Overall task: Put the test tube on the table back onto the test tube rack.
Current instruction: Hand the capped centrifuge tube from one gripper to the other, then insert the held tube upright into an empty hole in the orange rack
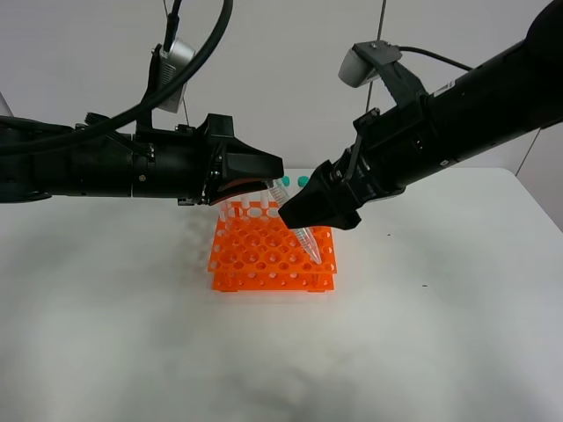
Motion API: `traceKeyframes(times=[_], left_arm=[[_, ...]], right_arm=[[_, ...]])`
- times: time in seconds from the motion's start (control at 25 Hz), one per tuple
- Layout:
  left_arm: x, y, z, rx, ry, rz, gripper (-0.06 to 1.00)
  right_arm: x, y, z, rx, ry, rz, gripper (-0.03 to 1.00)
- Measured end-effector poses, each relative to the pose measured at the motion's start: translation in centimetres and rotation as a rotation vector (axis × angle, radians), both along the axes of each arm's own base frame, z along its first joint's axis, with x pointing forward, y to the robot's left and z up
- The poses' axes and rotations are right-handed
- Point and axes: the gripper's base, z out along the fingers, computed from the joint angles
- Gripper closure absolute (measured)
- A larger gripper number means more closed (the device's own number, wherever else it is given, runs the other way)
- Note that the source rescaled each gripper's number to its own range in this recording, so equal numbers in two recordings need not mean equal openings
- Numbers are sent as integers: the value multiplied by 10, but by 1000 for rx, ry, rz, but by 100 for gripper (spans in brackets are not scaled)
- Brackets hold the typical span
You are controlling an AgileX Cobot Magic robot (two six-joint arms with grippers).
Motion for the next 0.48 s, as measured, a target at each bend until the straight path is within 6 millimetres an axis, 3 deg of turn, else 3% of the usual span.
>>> traceKeyframes(times=[0.2, 0.48], left_arm=[[0, 0, 0, 1, 0, 2, 93], [0, 0, 0, 1, 0, 2, 93]], right_arm=[[2, -11, 20, -154, 32, -57, -2], [24, -45, 12, -294, 94, -369, -2]])
